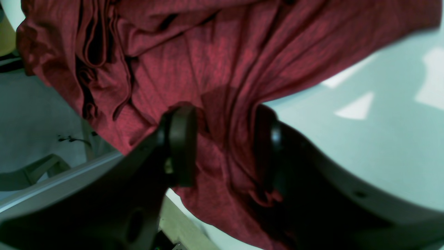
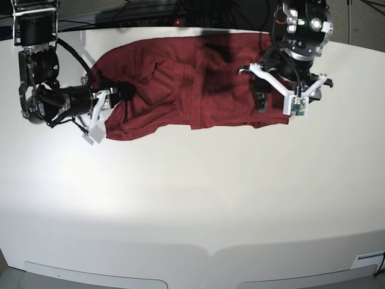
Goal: Fold the T-shirt properly
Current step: 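Fold the grasped edge with the right gripper over toward the left gripper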
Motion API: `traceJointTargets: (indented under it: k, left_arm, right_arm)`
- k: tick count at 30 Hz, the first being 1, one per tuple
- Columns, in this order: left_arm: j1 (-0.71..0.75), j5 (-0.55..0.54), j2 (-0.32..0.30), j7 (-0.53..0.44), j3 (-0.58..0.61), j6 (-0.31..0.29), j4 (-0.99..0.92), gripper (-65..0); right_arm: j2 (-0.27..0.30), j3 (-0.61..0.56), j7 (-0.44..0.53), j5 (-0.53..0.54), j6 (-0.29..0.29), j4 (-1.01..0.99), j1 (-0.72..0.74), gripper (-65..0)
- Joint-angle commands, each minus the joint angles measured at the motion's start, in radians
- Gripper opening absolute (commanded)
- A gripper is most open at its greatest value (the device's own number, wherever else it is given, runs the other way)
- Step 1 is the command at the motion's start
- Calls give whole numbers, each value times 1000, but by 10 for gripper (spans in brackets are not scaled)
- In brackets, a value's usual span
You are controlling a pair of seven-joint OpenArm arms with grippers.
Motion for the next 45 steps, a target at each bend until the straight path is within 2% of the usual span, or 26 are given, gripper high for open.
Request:
traceJointTargets:
  k: [1, 4, 8, 10, 13, 17, 21, 25, 29, 31, 34, 40, 42, 45]
  left_arm:
    - [0, 0, 2, -26, 1, -3, 18, -281]
    - [0, 0, 2, -26, 1, -3, 18, -281]
    - [0, 1, 2, -26, 1, -3, 18, -281]
    - [0, 1, 2, -26, 1, -3, 18, -281]
    - [1, 2, 2, -24, 0, -3, 18, -281]
    - [1, 35, 2, -15, 0, -3, 18, -281]
    - [0, 46, 1, -11, 0, -3, 18, -281]
    - [0, 47, -2, -10, -1, -3, 18, -281]
    - [1, 87, -21, -10, -1, -3, 18, -281]
    - [1, 88, -35, -6, -8, -3, 18, -281]
    - [1, 87, -40, -3, -40, -3, 18, -282]
    - [51, 87, -40, -23, -163, -5, 18, -302]
    - [88, 85, -40, -67, -206, -29, 18, -322]
    - [146, 30, -40, -124, -271, -110, 18, -338]
  right_arm:
    - [11, 0, -26, -29, -6, 4, 3, -429]
    - [11, 0, -26, -28, -6, 4, 3, -500]
    - [11, 0, -26, -28, -6, 4, 3, -650]
    - [12, 0, -26, -29, -6, 4, 3, -650]
    - [26, 2, 59, -28, -6, 5, 6, -650]
    - [75, 10, 114, -21, -6, 29, 12, -650]
    - [124, 16, 127, -12, -6, 90, 11, -650]
    - [132, 15, 98, 93, -6, 159, 11, -650]
    - [123, 14, 17, 233, -6, 260, 5, -650]
    - [105, 14, -20, 271, -6, 324, 2, -650]
    - [47, 14, -26, 266, -6, 429, 3, -650]
    - [-130, 13, -26, 193, -6, 597, 3, -650]
    - [-181, 12, -26, 175, -6, 608, 3, -650]
    - [-249, -14, -26, 154, -6, 608, 3, -650]
